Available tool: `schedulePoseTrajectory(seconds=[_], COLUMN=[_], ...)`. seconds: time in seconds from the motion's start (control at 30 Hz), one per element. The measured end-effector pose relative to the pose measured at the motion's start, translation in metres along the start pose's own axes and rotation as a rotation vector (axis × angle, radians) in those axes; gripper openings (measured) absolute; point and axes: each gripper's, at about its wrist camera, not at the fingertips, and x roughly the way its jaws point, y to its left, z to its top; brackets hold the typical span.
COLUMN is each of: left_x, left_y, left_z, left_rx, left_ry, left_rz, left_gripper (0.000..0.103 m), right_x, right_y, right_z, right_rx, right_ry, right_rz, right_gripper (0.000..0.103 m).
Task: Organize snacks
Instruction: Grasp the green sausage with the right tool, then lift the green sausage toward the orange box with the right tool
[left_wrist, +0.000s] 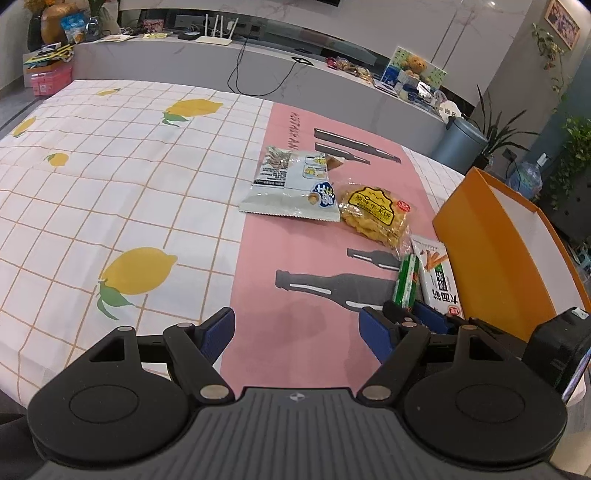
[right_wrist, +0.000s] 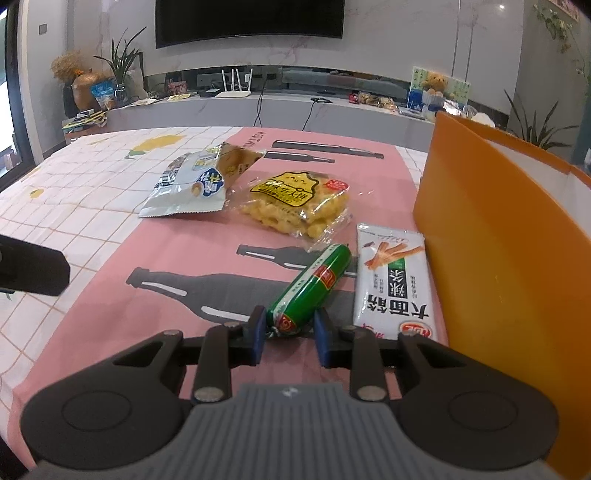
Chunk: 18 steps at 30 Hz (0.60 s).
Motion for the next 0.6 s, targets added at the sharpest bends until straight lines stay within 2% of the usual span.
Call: schedulePoseTrajectory(seconds=[0.33, 0.6], left_x=[0.0025, 0.004], left_y=[0.0006, -0.0008], left_z=[-0.0017, -0.0038], left_rx=[-0.002, 0.003], left_ry=[0.012, 0.015], left_rz=[-0.006, -0.003], left_gripper=[0.089, 0.089], right_x=[0.0034, 0.003], right_y=[-0.003, 0.0026], right_z=[-0.0012, -0.0061], right_rx=[0.006, -0.05], right_ry=[-0.043, -0.086], right_rz=[-0.001, -0.02], right_gripper=[0.025, 0.026])
